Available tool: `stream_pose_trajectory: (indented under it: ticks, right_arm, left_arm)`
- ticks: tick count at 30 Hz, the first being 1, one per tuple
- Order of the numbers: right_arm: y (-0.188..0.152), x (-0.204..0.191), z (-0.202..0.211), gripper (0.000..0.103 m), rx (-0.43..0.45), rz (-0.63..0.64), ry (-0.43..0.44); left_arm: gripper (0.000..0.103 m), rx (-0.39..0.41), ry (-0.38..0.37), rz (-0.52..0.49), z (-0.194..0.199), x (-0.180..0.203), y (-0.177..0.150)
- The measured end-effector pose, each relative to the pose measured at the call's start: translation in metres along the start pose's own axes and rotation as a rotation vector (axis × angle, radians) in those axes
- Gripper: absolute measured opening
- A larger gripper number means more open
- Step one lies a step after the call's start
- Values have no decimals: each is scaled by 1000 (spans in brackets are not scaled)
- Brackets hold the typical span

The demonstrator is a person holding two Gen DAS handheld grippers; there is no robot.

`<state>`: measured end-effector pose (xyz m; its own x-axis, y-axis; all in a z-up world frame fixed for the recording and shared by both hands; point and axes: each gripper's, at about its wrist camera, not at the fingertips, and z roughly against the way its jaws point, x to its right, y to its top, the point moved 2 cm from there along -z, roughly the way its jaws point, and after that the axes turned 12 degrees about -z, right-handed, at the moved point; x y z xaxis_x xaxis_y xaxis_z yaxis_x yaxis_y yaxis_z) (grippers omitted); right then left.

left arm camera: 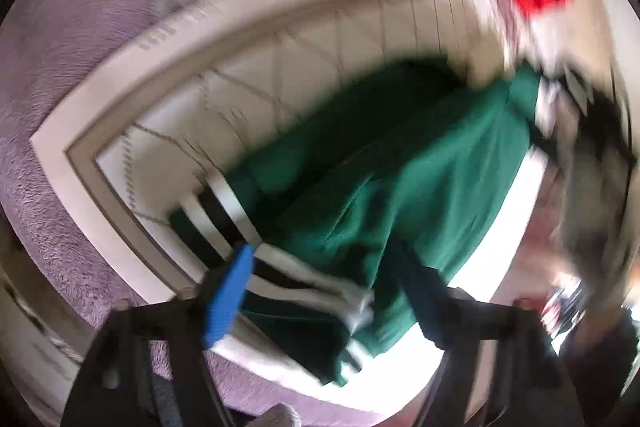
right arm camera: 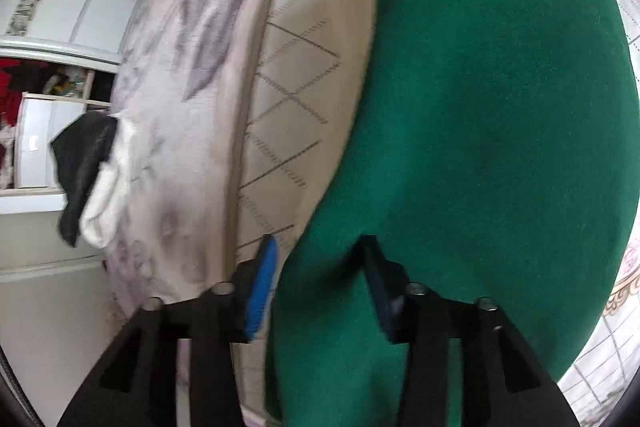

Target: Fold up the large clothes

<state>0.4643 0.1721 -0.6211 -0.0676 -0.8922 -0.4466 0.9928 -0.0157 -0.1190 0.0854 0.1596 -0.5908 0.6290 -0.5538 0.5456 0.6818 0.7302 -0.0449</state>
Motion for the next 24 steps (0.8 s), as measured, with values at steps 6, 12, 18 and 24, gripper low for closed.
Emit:
stream_pose_trajectory:
  ticks: [6, 12, 18, 24]
  right_arm:
    - [-53, 43, 53, 66, 12, -26, 23]
    - [-120, 143, 66, 66, -14, -187, -56]
    - [-171, 221, 58, 66, -55, -286, -76]
    - [-199, 260, 48, 66, -89, -358, -14]
  left_arm:
    - [74, 31, 132, -182, -3, 27, 16]
    - [14, -147, 293, -555, -93, 63, 21]
    - [3, -1, 196, -518, -20, 83, 21]
    - [7, -39, 353, -486, -43, 43, 39]
